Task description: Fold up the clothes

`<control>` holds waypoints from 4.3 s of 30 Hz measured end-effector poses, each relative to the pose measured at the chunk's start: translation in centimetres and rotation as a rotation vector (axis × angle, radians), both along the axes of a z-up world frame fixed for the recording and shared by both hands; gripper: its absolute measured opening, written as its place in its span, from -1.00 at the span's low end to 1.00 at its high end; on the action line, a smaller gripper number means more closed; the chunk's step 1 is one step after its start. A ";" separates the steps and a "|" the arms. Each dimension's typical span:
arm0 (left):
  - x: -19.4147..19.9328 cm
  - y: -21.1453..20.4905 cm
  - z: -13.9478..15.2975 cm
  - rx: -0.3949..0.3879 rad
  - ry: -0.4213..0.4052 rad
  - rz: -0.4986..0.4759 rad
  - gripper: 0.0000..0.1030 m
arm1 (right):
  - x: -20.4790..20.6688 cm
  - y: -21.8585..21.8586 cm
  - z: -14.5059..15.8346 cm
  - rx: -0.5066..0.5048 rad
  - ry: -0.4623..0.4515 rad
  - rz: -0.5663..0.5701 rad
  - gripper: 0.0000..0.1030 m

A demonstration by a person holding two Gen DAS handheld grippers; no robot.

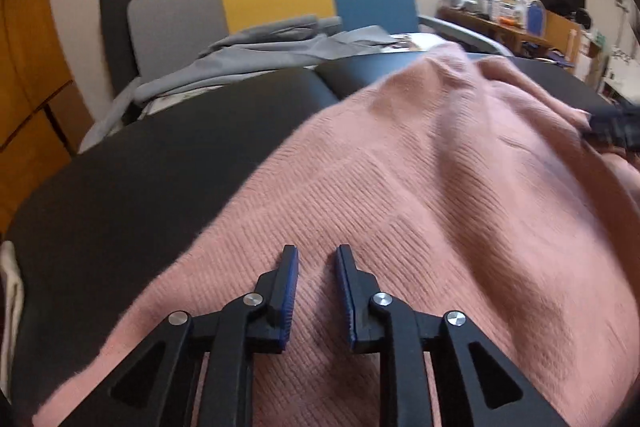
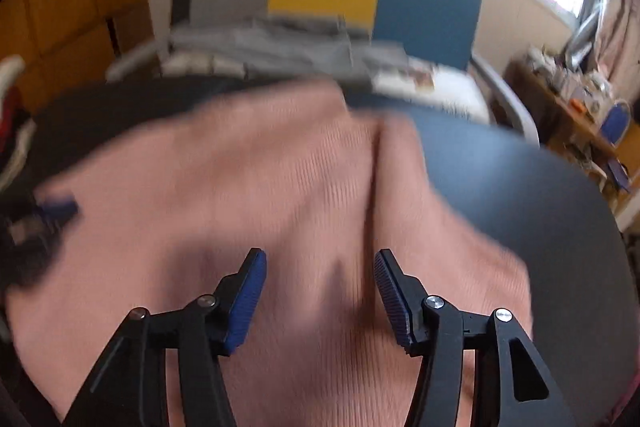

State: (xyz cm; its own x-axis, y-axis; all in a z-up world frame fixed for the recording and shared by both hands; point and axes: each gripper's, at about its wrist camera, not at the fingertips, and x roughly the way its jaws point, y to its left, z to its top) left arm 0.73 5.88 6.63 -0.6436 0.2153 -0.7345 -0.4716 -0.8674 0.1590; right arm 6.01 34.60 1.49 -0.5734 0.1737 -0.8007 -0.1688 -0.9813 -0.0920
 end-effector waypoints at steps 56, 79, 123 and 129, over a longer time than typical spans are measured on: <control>0.7 0.8 -1.5 -0.177 0.191 -0.199 -0.29 | 16.7 7.0 -2.3 -0.568 0.249 -0.419 0.14; 0.5 0.3 -1.4 -0.150 0.176 -0.199 -0.29 | 12.0 11.0 4.7 0.109 0.273 -0.392 -0.86; 12.2 -18.1 -0.2 0.425 -0.328 -0.021 -0.21 | 17.7 -2.1 0.0 -0.136 0.176 -0.105 0.40; 14.8 -15.9 -1.4 0.489 -0.316 -0.098 -0.03 | 20.0 2.0 -2.3 -0.338 0.169 -0.178 0.45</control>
State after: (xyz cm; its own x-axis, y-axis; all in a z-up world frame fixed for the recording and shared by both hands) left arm 15.55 -10.03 5.26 -0.3697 0.6246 -0.6879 -0.5122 -0.7547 -0.4100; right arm 26.05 36.56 -0.84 -0.6860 0.0256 -0.7271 -0.3238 -0.9057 0.2736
